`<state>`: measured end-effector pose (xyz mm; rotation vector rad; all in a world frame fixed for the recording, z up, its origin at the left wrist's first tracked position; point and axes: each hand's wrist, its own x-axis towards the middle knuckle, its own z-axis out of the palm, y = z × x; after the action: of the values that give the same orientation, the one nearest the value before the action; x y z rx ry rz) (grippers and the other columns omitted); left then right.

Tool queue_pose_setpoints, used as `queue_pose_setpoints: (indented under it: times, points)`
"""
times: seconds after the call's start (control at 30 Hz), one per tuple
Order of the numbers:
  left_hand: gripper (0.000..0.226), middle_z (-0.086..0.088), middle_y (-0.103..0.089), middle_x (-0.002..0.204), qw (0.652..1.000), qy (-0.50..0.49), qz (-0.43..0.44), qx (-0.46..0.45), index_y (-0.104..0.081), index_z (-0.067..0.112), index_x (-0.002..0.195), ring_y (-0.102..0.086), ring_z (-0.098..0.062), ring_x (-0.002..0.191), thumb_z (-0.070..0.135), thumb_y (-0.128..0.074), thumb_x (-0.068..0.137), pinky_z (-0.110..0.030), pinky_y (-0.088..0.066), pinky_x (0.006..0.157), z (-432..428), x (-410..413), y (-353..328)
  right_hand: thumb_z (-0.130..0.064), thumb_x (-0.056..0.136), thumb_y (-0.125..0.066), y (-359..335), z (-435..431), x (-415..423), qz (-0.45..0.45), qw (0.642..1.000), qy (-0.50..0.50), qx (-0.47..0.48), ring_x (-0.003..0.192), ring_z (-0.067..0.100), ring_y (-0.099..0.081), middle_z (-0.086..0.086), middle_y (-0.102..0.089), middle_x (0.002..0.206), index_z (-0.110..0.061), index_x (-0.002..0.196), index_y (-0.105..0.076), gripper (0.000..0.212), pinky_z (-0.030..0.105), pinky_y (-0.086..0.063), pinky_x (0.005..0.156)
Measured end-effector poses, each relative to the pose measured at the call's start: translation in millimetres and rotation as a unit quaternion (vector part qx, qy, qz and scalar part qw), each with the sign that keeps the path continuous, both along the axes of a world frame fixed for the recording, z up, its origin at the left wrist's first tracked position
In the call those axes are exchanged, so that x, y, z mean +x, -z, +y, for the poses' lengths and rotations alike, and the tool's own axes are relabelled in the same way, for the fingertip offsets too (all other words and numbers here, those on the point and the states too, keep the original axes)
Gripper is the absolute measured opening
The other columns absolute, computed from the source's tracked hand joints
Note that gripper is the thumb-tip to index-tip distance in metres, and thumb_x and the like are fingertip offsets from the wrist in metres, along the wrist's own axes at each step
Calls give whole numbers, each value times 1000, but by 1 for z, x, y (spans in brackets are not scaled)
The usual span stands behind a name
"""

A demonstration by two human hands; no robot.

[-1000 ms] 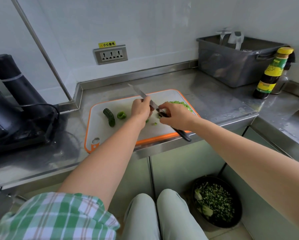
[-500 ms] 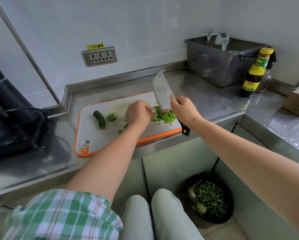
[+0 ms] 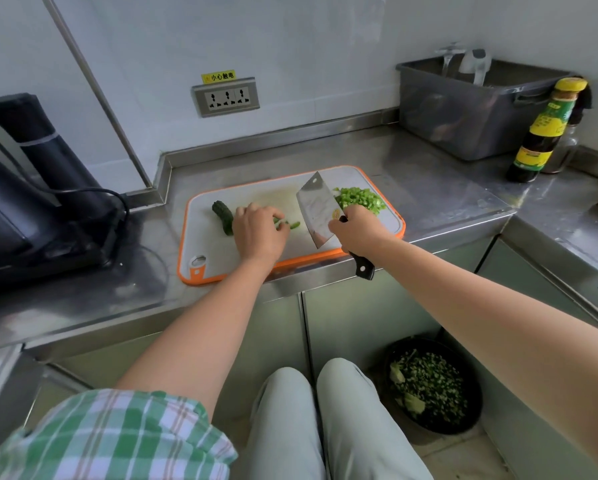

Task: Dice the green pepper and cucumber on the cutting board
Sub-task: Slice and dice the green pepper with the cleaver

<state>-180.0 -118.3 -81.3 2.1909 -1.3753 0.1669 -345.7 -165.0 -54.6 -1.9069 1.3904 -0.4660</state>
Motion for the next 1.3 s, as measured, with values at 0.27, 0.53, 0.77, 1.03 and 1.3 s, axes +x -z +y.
queue_pose_setpoints:
  times: [0.27, 0.53, 0.77, 1.03, 1.3]
  points:
    - [37, -7, -58, 117, 999, 14, -24, 30, -64, 24, 116, -43, -31, 112, 37, -65, 81, -35, -34, 95, 5, 0, 9, -14, 93, -46, -4, -11, -14, 118, 991, 32, -52, 80, 28, -46, 3, -41, 68, -12, 70, -35, 25, 26, -28, 50]
    - [52, -9, -53, 124, 996, 41, -31, 73, -57, 23, 129, -41, -31, 116, 40, -66, 80, -35, -35, 98, 12, 15, 9, -15, 93, -49, -10, -9, 4, 88, 994, -45, -50, 70, 26, -47, 3, -43, 70, -15, 70, -35, 27, 28, -31, 49]
    - [52, -9, -51, 124, 994, 68, -34, 72, -55, 22, 132, -39, -32, 115, 40, -63, 83, -34, -33, 100, 5, 22, 10, -17, 94, -44, -5, -22, -4, 76, 994, -2, -81, 76, 28, -49, 6, -49, 79, -7, 94, -43, 10, 29, -29, 49]
    - [45, -6, -51, 125, 991, 56, -18, 117, -66, 23, 119, -36, -30, 116, 54, -47, 91, -34, -29, 101, -20, 23, 8, -24, 95, -49, -5, -27, 9, 133, 987, -39, -83, 72, 24, -51, 7, -53, 80, -7, 96, -46, 17, 29, -34, 50]
    - [25, 0, -60, 106, 990, 133, 14, 36, -72, 32, 106, -42, -28, 105, 38, -69, 82, -31, -34, 93, -6, 33, 15, -13, 93, -38, -16, -20, 21, 140, 983, -99, -73, 52, 21, -64, 6, -58, 75, -9, 96, -44, 8, 26, -42, 48]
